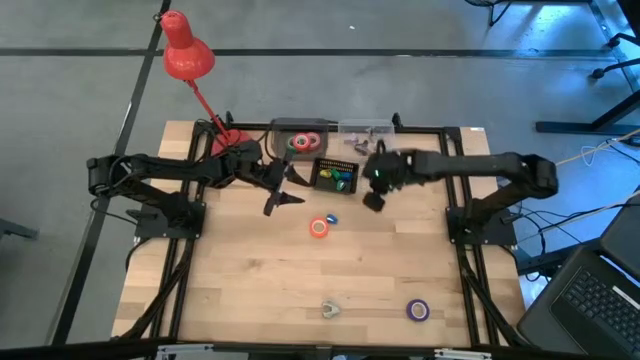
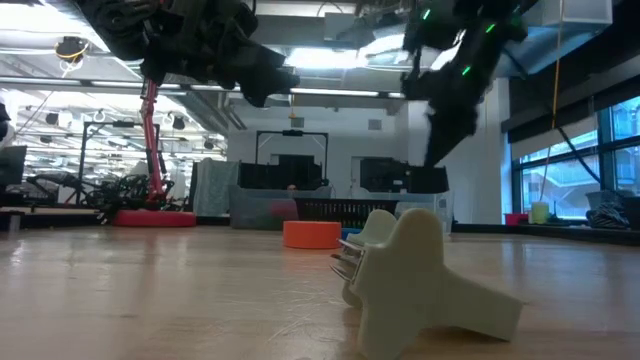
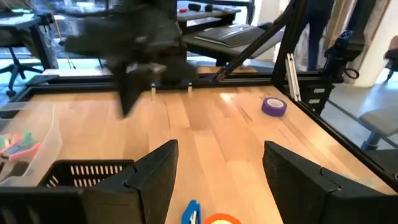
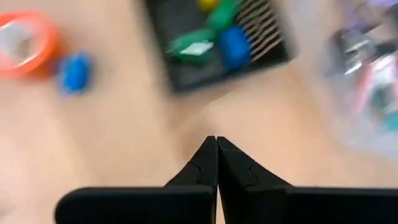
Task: Pick and place Stapler, Stapler remover, tape
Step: Put the blue tape into the black transparent bin
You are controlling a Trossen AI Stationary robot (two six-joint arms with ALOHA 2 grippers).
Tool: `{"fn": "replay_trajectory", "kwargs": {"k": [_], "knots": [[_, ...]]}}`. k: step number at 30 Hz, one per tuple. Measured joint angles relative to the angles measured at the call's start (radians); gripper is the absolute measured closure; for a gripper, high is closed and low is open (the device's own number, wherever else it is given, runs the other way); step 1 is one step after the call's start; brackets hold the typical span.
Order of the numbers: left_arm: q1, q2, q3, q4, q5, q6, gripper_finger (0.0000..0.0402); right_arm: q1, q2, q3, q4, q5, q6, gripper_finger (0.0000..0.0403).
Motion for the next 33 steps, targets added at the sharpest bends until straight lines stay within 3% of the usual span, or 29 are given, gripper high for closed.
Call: {"fn": "replay_trajectory", "kwargs": {"k": [9, 14, 19, 23, 28, 33], "knots": [[0.0, 0.0, 0.0, -0.012, 0.0, 0.025, 0.0176, 0.383, -0.147, 0.0, -0.2, 0.033, 0.419, 0.0403], [-0.002, 0.0, 0.0, -0.061, 0.0, 0.025, 0.0176, 0.58, -0.163, 0.0, -0.32, 0.049, 0.719, 0.0403], [-0.001, 0.0, 0.0, -0.127, 0.0, 0.058, 0.0176, 0.755, -0.149, 0.0, -0.329, 0.147, 0.942, 0.0403], [-0.001, 0.0, 0.0, -0.226, 0.0, 0.061, 0.0176, 0.83, -0.125, 0.0, -0.23, 0.229, 0.969, 0.0403], [-0.012, 0.0, 0.0, -0.352, -0.006, 0.076, 0.0176, 0.839, -0.088, 0.0, -0.167, 0.285, 0.939, 0.0403], [-0.05, 0.002, 0.0, -0.417, -0.157, 0.115, 0.0176, 0.786, -0.061, 0.0, -0.159, 0.274, 0.878, 0.04]]}}
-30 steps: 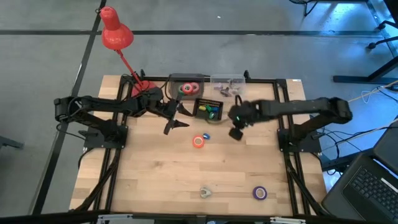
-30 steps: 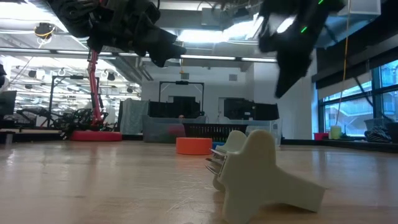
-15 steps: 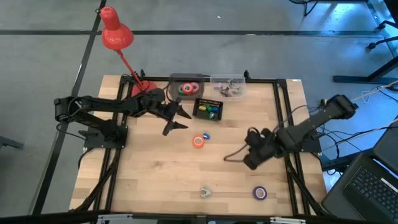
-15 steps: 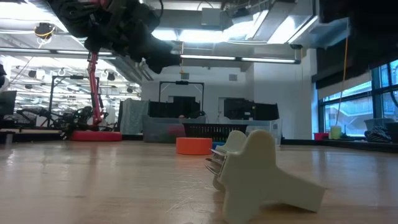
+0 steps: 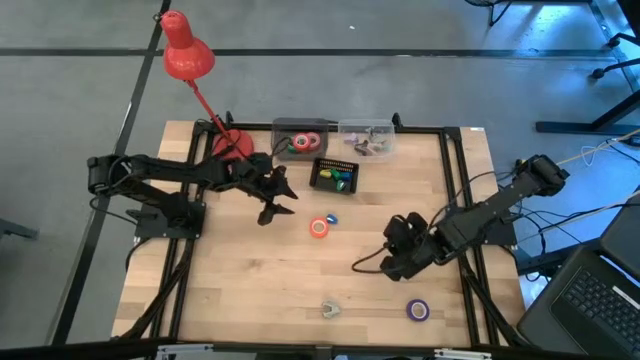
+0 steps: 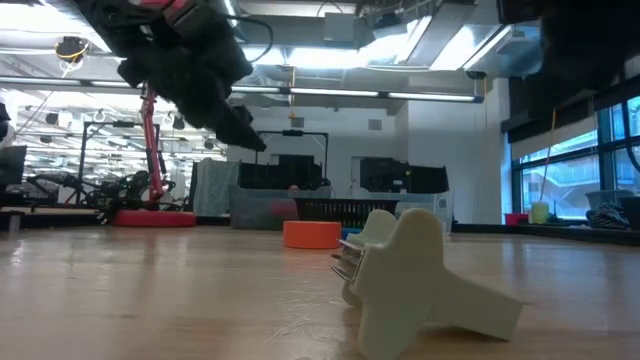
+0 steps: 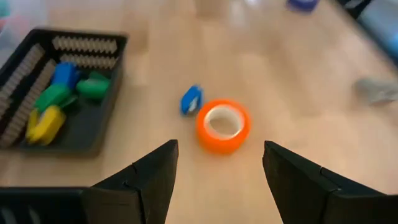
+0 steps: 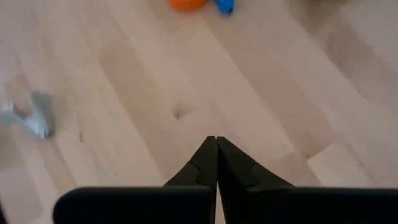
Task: Pick and place Stapler, Stapler remover, tape
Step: Put the blue tape into the black transparent bin
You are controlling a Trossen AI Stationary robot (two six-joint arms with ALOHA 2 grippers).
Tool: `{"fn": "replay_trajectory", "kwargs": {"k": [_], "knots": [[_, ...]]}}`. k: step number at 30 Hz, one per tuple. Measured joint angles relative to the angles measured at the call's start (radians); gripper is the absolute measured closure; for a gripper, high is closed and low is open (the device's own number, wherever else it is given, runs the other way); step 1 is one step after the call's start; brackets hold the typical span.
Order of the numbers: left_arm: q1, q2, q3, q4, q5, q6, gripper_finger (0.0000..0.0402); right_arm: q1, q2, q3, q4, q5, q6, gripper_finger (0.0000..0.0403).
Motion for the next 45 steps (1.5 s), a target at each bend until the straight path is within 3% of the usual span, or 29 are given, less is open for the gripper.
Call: {"fn": "replay_trajectory", "kwargs": {"k": [4, 7, 9, 17, 26, 38, 45], "knots": [[-0.016, 0.0, 0.0, -0.073, -0.137, 0.046, 0.0176, -0.016, 0.011, 0.0, -0.03, -0.213, 0.009, 0.0384], [-0.017, 0.0, 0.0, -0.091, -0.188, 0.05, 0.0176, 0.004, 0.024, 0.0, -0.033, -0.384, 0.079, 0.0367], [-0.017, 0.0, 0.0, -0.075, -0.193, 0.051, 0.0176, 0.033, 0.034, 0.0, -0.03, -0.444, 0.121, 0.0356], [-0.016, 0.0, 0.0, 0.053, -0.186, 0.105, 0.0176, 0.16, 0.13, -0.001, -0.01, -0.472, 0.299, 0.028], [-0.016, 0.0, 0.0, 0.076, -0.185, 0.137, 0.0176, 0.206, 0.218, -0.001, 0.03, -0.613, 0.43, 0.0209], [-0.016, 0.0, 0.0, 0.08, -0.184, 0.156, 0.0176, 0.261, 0.305, 0.0, 0.034, -0.62, 0.51, 0.0207], [-0.016, 0.0, 0.0, 0.081, -0.184, 0.156, 0.0176, 0.261, 0.349, 0.0, 0.032, -0.633, 0.504, 0.0242]]}}
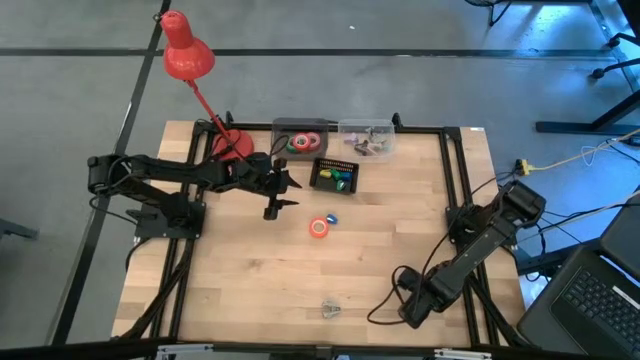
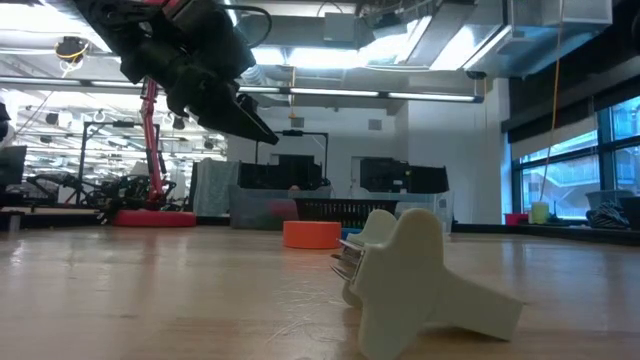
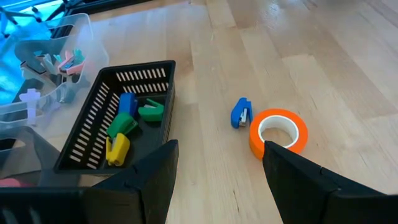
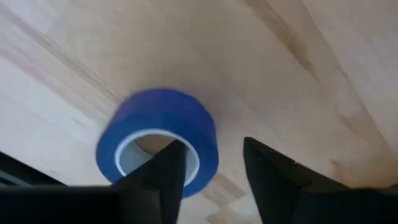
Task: Pick and place Stapler, Stapler remover, tape
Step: Put the blue tape into the black transparent bin
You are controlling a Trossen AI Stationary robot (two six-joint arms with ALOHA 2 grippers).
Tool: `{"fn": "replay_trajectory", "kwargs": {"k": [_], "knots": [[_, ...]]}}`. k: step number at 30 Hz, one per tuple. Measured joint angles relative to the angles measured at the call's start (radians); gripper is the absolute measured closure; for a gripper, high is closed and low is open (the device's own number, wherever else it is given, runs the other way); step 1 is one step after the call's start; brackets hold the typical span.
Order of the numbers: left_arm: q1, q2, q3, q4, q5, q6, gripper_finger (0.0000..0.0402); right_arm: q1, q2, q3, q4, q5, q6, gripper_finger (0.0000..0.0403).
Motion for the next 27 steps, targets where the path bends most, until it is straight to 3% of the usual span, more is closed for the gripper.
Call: {"fn": "replay_trajectory", "kwargs": {"k": [2, 6, 13, 17, 20, 23, 27], "knots": [[0.0, 0.0, 0.0, 0.0, 0.0, 0.0, 0.0176, 0.0, 0.004, 0.0, -0.006, -0.011, -0.019, 0.0272], [0.0, 0.0, 0.0, 0.0, 0.0, -0.01, 0.0176, -0.012, -0.001, 0.0, -0.005, 0.011, -0.056, 0.0372], [0.014, 0.0, 0.0, -0.003, 0.003, -0.052, 0.0176, -0.083, -0.006, 0.003, 0.005, 0.133, -0.237, 0.0374], [0.049, 0.0, -0.043, 0.05, 0.027, -0.092, 0.0176, -0.157, -0.029, 0.002, 0.01, 0.339, -0.433, 0.0374], [0.085, 0.0, -0.123, 0.261, 0.139, -0.134, 0.0176, -0.221, -0.08, 0.0, 0.008, 0.574, -0.582, 0.0374], [0.12, 0.0, -0.227, 0.582, 0.251, -0.199, 0.0176, -0.291, -0.154, 0.0, 0.016, 0.784, -0.713, 0.0374], [0.134, -0.001, -0.317, 0.967, 0.302, -0.366, 0.0176, -0.398, -0.251, 0.0, 0.16, 0.958, -0.96, 0.0374]]}}
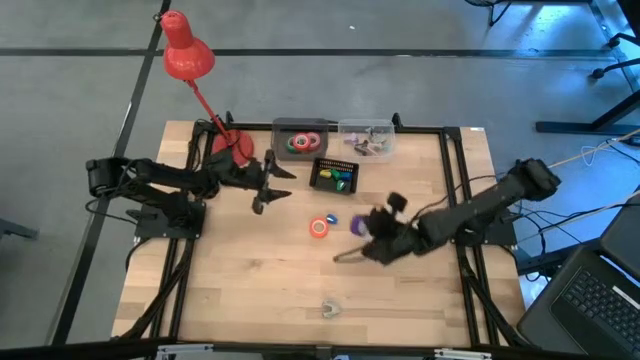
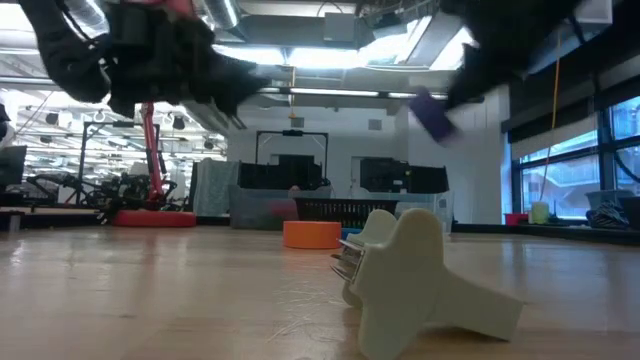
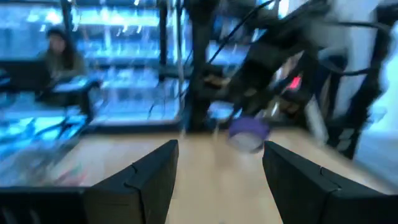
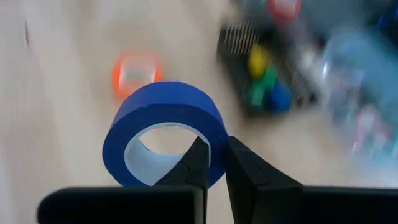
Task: Pick and place Stapler, Stapler remover, tape
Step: Put the blue tape into the black transparent bin
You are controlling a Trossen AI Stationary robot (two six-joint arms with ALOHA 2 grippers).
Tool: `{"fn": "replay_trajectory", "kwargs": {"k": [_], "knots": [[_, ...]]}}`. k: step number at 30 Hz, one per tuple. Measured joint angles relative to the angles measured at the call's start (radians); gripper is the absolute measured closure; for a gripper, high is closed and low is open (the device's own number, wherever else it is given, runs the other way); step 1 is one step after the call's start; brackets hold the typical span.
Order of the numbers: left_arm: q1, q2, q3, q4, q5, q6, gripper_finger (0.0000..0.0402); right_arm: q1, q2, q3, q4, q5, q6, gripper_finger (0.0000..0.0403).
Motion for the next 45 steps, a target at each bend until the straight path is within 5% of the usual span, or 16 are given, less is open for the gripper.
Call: {"fn": "replay_trajectory", "kwargs": {"k": [3, 7, 12, 20, 45], "knots": [[-0.015, 0.0, -0.013, 0.125, 0.058, -0.077, 0.0176, -0.086, -0.036, 0.0, 0.221, 0.003, -0.277, 0.0374], [-0.047, 0.0, -0.013, 0.138, 0.073, -0.083, 0.0176, -0.185, -0.033, 0.001, 0.525, -0.129, -0.608, 0.0374], [-0.071, 0.0, -0.013, 0.133, 0.047, -0.082, 0.0176, -0.268, -0.027, 0.001, 0.755, -0.273, -0.798, 0.0374], [-0.095, 0.017, 0.086, 0.103, 0.043, -0.073, 0.0176, -0.365, 0.028, 0.001, 0.963, -0.451, -0.896, 0.0374], [-0.116, 0.072, 0.184, 0.004, -0.004, -0.052, 0.0176, -0.467, 0.044, 0.001, 1.078, -0.497, -0.95, 0.0374]]}}
